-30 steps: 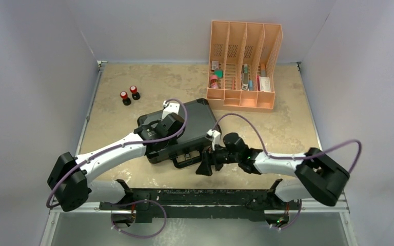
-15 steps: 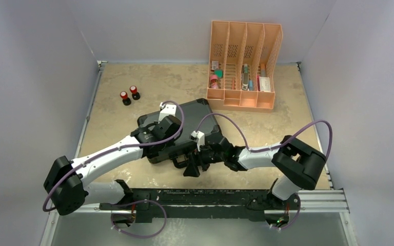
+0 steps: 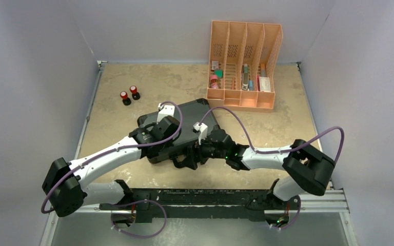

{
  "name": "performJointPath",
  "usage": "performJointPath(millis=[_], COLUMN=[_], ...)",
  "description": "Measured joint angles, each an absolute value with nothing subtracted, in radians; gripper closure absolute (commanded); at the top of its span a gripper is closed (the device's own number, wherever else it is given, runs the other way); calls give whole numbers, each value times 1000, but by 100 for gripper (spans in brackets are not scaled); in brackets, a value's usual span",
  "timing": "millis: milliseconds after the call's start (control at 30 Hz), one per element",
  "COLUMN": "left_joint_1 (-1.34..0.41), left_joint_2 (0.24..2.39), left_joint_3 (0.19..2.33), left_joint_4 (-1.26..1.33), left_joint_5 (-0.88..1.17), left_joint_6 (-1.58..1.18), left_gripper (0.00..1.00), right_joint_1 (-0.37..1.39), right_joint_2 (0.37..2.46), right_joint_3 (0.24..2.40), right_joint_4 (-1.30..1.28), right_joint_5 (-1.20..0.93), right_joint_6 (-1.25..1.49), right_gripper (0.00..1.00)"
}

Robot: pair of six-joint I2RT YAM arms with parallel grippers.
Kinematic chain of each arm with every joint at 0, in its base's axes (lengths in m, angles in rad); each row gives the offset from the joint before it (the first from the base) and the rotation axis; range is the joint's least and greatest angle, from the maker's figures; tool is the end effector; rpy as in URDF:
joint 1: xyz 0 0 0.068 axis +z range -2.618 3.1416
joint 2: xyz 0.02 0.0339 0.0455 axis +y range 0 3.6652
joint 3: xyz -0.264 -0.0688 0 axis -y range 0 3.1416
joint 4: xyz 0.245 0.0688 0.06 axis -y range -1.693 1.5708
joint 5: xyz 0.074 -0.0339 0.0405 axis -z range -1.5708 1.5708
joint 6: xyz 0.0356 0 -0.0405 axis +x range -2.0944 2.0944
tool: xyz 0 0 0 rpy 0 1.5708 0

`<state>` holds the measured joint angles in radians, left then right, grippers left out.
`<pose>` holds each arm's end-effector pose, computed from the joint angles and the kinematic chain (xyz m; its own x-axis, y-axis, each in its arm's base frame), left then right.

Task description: Pack up texas hold em set

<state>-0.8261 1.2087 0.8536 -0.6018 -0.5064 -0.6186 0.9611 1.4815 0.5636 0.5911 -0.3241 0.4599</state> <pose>0.1737 -0.1630 0.2455 -0.7144 0.0268 -0.6992 0.0483 0.9988 -0.0111 0.1596 0.2483 0.1837 -0.5863 -0.1047 -0.8033 -0.7696 0.3817 0.5120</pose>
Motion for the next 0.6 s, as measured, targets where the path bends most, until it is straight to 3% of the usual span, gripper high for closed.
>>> performJointPath(millis=[233, 400, 600], left_joint_1=[-826, -826, -826], left_joint_2=[1209, 1206, 1181], left_joint_3=[853, 853, 854], left_joint_4=[-605, -614, -661], left_joint_5=[-510, -514, -545], left_joint_6=[-620, -621, -620], left_gripper=[91, 90, 84], right_joint_1=[961, 962, 968], right_joint_2=[1519, 1519, 1496], right_joint_3=[607, 608, 612], right_joint_4=[589, 582, 551], right_joint_5=[-273, -221, -130], right_joint_6=[461, 487, 524], right_gripper=[21, 37, 40])
